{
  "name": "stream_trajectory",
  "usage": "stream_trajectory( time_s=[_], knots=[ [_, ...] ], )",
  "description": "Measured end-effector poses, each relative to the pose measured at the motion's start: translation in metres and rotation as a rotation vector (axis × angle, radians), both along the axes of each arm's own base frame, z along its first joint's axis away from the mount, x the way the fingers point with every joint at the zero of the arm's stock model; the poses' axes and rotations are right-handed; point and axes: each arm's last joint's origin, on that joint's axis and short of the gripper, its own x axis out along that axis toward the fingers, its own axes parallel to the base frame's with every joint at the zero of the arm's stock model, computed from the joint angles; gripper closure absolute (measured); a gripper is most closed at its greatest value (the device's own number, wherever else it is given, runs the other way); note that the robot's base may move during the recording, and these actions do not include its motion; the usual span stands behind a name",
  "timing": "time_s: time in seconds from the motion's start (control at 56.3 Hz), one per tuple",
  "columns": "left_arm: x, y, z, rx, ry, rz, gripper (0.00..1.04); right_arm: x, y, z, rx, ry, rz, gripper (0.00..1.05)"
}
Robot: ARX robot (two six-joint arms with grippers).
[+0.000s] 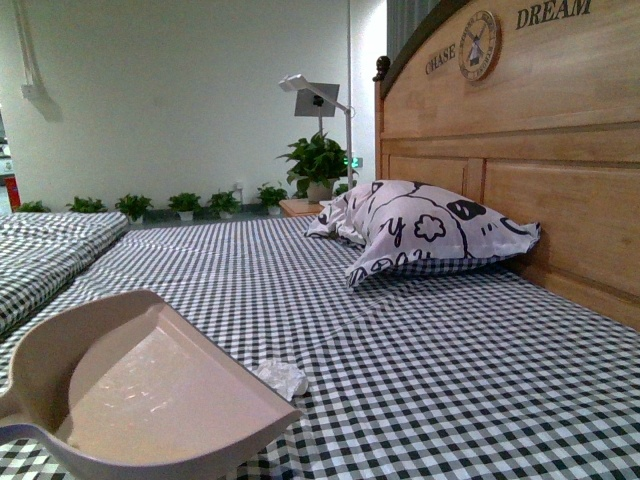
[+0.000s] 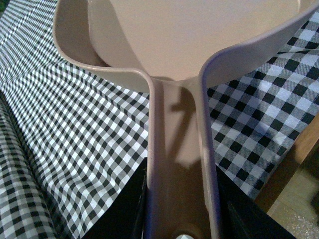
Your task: Clean up trash
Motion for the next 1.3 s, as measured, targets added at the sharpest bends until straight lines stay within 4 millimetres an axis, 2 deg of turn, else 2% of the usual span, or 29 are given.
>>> stream_trajectory(
  time_s=[0.569,1.102,1.244,1.297],
  knots=[
    [0.021,0.004,-0.026,0.005,0.133,-0.043,0.77,0.0,0.0,0.0,0.0,0.0,0.0,0.85],
    [0.025,0.006,-0.03,-0.006,0.18,-0.042,0.77,0.0,0.0,0.0,-0.001,0.002,0.003,0.85],
    [0.025,0.006,-0.03,-0.006,0.18,-0.042,0.77,0.016,0.003,0.006,-0.017,0.281,0.143,0.85],
    [0.025,0.006,-0.03,-0.006,0.181,-0.043,0.77,0.031,0.007,0.005,-0.013,0.35,0.197,0.85]
  ],
)
